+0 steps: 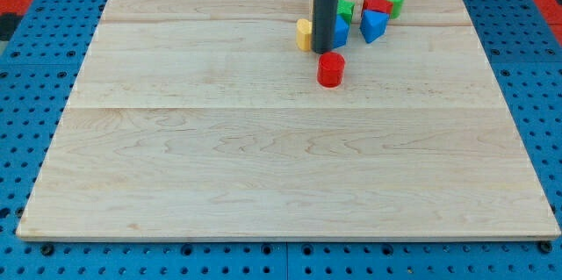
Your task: Place the green circle above the red star
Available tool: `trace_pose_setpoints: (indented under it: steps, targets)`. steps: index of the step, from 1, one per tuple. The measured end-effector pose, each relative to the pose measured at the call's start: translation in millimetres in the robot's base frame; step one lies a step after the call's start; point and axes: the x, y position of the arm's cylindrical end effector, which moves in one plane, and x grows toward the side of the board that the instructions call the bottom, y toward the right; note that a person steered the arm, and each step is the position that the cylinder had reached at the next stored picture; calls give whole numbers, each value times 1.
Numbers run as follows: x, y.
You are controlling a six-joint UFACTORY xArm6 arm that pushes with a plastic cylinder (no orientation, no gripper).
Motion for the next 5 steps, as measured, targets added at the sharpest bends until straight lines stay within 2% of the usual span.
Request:
trace_pose_setpoints:
  steps: [2,3,4,5]
  targets:
    - [0,83]
    - [0,91]
    - [-3,133]
    - [-35,154]
